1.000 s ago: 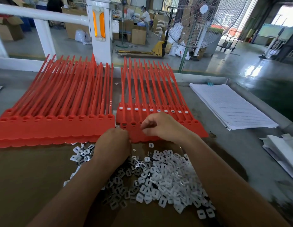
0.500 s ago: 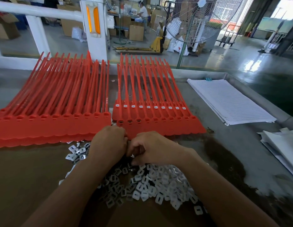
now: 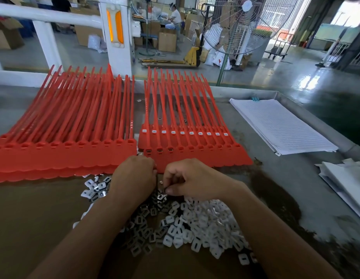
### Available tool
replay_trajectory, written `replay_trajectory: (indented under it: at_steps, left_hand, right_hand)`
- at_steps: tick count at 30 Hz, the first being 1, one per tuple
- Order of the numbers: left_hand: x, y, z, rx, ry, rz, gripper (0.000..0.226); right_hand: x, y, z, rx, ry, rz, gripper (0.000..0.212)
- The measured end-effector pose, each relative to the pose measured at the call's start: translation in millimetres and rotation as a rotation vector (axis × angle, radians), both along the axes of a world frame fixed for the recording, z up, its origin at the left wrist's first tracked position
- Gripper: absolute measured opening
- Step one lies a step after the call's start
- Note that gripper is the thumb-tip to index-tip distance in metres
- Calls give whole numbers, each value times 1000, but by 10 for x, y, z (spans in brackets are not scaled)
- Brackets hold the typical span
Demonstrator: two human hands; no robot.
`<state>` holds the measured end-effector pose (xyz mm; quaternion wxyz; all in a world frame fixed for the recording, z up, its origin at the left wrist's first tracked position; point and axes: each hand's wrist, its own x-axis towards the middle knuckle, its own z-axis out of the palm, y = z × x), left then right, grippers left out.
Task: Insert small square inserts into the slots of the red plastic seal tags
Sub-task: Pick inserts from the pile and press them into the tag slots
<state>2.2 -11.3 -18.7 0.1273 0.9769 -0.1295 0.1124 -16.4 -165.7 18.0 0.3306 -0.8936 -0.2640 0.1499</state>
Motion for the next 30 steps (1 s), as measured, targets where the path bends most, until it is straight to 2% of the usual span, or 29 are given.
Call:
replay_trajectory:
  at_steps: [8, 18, 30]
  left_hand:
    - [-3, 5, 10, -24, 2, -6, 21]
    - [-4, 5, 18, -34, 6, -12, 21]
    - [-12, 6, 18, -36, 24, -7, 25]
  right_hand:
    - [11, -3, -22, -19, 20, 7, 8]
    - [20, -58, -15, -24, 55, -4, 22]
    - [24, -55, -34, 35, 33, -28, 6]
